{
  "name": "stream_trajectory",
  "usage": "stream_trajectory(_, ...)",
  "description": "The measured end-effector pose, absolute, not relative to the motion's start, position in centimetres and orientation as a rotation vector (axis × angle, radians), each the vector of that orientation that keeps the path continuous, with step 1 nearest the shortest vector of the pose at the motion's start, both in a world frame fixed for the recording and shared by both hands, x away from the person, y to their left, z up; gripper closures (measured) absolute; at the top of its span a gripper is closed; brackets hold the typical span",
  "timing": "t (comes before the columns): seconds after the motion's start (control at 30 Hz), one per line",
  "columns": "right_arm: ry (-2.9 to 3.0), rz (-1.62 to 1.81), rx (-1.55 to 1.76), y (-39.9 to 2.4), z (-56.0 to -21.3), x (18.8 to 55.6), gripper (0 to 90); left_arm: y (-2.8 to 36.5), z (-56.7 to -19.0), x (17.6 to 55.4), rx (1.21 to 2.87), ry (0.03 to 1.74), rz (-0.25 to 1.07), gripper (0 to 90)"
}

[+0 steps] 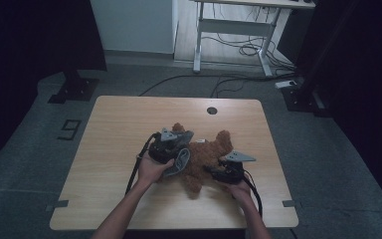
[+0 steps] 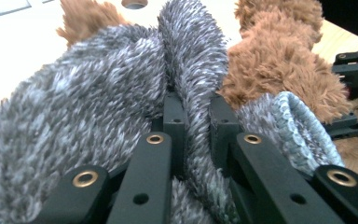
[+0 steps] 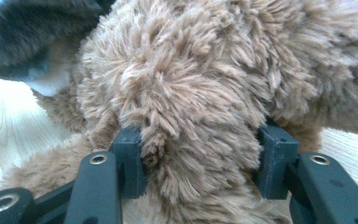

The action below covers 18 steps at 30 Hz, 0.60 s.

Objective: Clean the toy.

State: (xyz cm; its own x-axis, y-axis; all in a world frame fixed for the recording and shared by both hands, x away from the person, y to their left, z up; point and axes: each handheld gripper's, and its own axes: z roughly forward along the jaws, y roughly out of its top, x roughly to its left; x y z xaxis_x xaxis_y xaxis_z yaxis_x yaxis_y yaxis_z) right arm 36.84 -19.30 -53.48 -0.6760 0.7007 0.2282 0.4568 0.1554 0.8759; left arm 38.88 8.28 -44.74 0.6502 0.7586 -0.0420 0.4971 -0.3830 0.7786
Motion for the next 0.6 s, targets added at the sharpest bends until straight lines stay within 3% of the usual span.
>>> stream_trajectory(0.4,2.196,1.531,1.139,-19.3,-53.5,36.9,46.2,15.5,-45.6,38.7,2.025,1.149,0.516,80.6)
stream_trajectory(0.6,2.184,1.535,1.149,-19.3,-53.6,36.9,46.5,15.4,-45.6,39.0,1.992,1.128,0.468,80.5)
